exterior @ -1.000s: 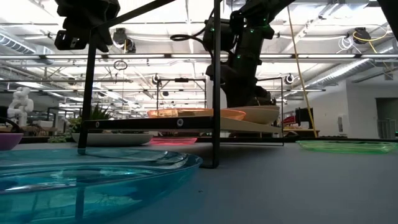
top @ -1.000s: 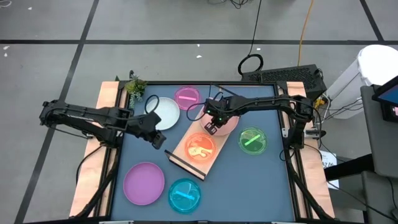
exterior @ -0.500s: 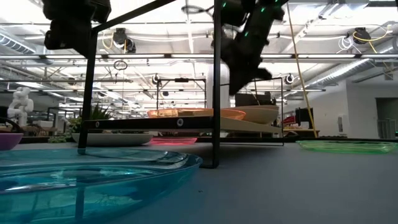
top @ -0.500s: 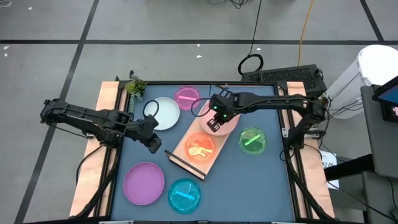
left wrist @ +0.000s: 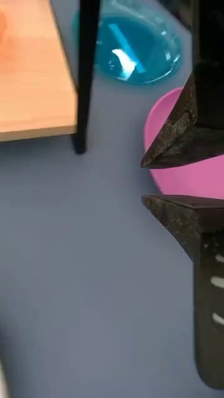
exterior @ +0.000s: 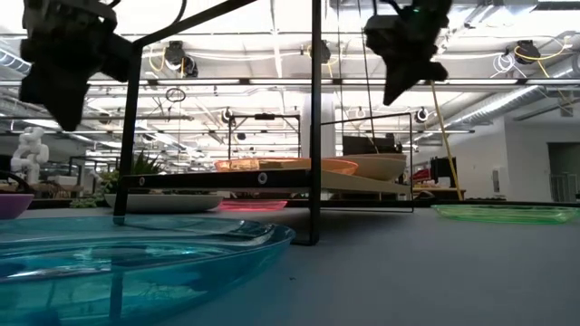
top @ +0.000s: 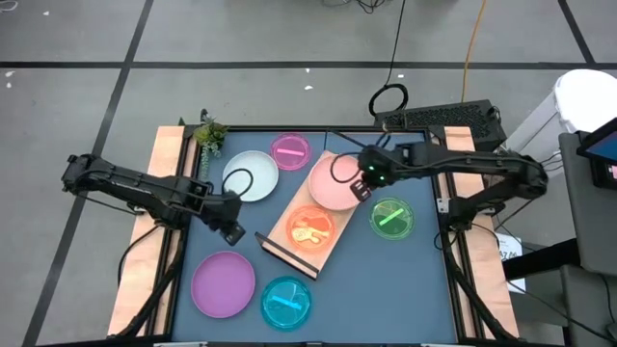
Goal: Place and stack plates onto a shelf
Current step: Stack the light pink plate on top of the gray plate on the shelf
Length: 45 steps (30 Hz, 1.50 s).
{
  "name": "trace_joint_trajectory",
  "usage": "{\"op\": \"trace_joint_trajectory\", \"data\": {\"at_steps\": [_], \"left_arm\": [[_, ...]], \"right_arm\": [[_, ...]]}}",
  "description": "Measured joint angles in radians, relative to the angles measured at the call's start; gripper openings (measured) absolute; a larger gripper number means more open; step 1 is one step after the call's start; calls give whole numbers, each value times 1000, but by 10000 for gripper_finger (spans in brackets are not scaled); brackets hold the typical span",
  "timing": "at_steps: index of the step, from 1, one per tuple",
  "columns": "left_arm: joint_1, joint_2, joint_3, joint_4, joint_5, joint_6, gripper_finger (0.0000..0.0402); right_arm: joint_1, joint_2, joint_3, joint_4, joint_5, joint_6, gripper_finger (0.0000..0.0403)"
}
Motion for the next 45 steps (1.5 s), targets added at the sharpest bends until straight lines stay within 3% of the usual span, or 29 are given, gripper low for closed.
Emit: {"op": "trace_joint_trajectory", "data": {"at_steps": [4, 7, 14, 25, 33, 45], "left_arm": [[-15, 0, 0, -5, 86, -72, 83], [-44, 0, 0, -6, 88, -141, 83], [-133, 0, -15, -12, 72, -272, 91], [-215, 0, -15, -11, -13, -341, 206], [-259, 0, -15, -18, -34, -256, 218], [-257, 0, -15, -18, -117, -252, 218]], "right_arm": [[15, -120, -168, 198, -86, 23, 0], [31, -218, -308, 401, -156, 10, 0], [56, -410, -629, 805, -156, -123, 0], [23, -487, -1016, 1399, -42, -195, 0], [-6, -484, -1054, 1418, 80, -186, 0], [-82, -365, -1055, 1423, 87, -258, 0]]}}
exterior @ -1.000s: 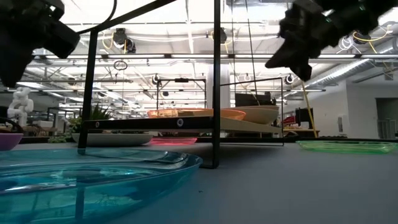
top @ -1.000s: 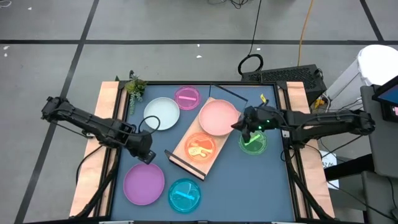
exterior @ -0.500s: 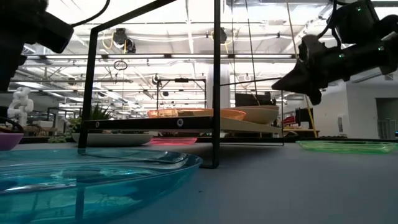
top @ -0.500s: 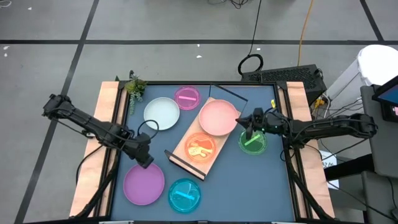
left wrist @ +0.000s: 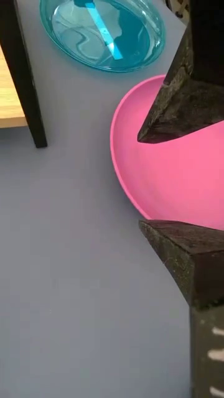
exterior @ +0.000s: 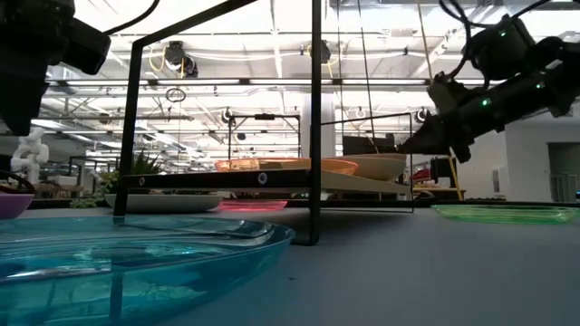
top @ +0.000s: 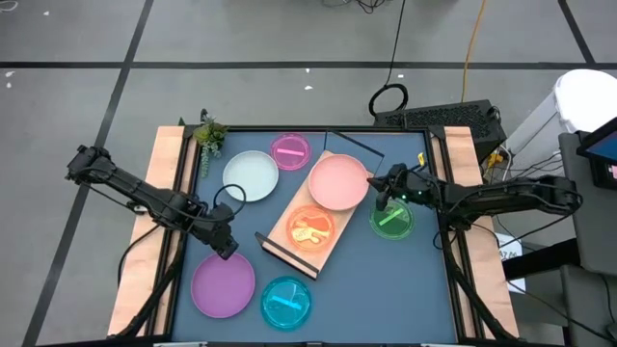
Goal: Place and stack plates onto a shelf
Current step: Stack the light pink plate on top of the gray plate on the shelf, then stack the green plate on top of the orange plate on the shelf
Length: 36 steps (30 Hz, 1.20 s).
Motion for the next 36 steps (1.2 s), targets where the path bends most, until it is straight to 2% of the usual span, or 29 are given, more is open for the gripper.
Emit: {"op": "trace_joint_trajectory", "data": {"at_steps": [8, 21, 29, 36], "left_arm": [[0, 0, 0, 0, 1, 13, 218], [-17, 0, -57, 39, 32, -10, 218], [-29, 0, -58, 58, 32, -11, 218], [-29, 0, -58, 111, 117, 101, 218]], "right_arm": [[-7, 80, 0, 80, -4, -15, 0], [-7, 110, 0, 85, -5, -4, 0], [-6, 110, 0, 223, -8, 24, 0], [16, 81, 0, 299, -114, 162, 0]]}}
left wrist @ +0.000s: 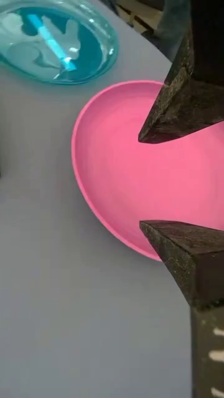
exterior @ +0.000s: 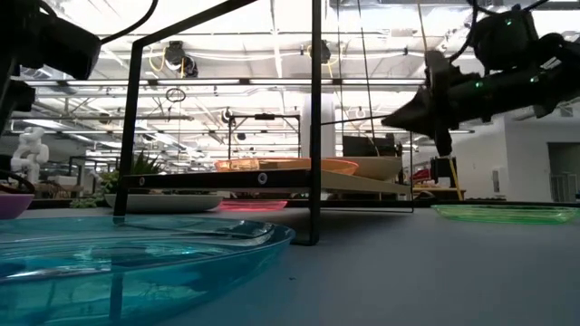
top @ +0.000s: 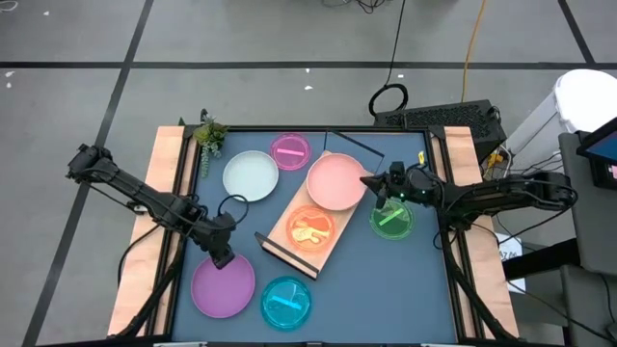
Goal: Place and stack plates onto a shelf
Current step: Stack the green plate on top of the orange plate on the shelf
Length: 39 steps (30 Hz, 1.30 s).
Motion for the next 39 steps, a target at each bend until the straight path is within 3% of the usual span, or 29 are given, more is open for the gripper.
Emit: {"op": "trace_joint_trajectory", "data": {"at_steps": [7, 14, 21, 31, 39], "left_arm": [[5, 0, -43, 64, 42, 36, 218], [7, 0, -44, 269, 17, 23, 218], [-49, 10, -44, 400, -105, 17, 218], [-166, 188, -28, 677, -149, 23, 218], [-190, 352, 80, 675, -167, 93, 218]], "right_arm": [[102, -58, 70, -17, -4, 33, 0], [205, -83, 232, -222, -2, 5, 0], [267, -83, 354, -368, 4, -21, 0], [337, -83, 392, -397, 4, 34, 0], [438, -100, 393, -460, 1, 224, 0]]}}
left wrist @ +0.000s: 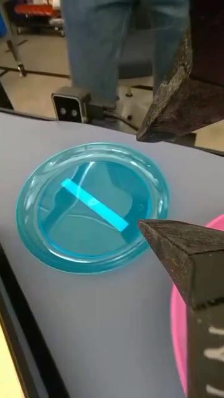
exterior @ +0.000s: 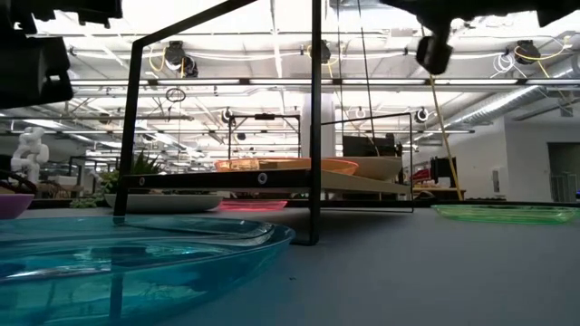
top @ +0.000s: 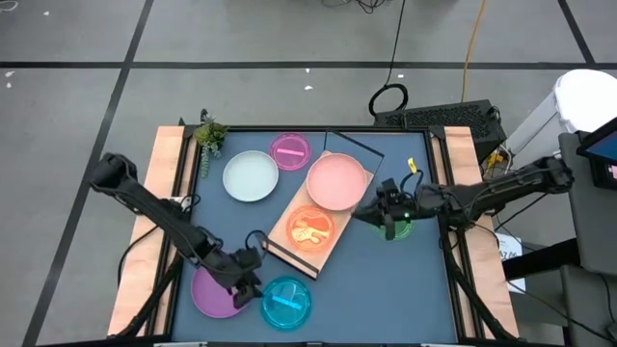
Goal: Place and stack plates onto a shelf
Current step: Stack the green plate on top of the orange plate on the shelf
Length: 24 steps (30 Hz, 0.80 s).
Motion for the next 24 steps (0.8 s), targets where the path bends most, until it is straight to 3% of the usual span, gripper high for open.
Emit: {"op": "trace_joint_trajectory", "data": {"at_steps": [6, 17, 24], "left_arm": [[0, 67, 42, -3, -1, -65, 218], [0, 72, 106, -8, 10, -156, 218], [0, 72, 136, -11, 12, -174, 218]], "right_arm": [[63, -61, 0, -204, -1, 140, 0], [146, -177, 0, -762, 0, 745, 0], [197, -161, -27, -880, 60, 1034, 5]]}}
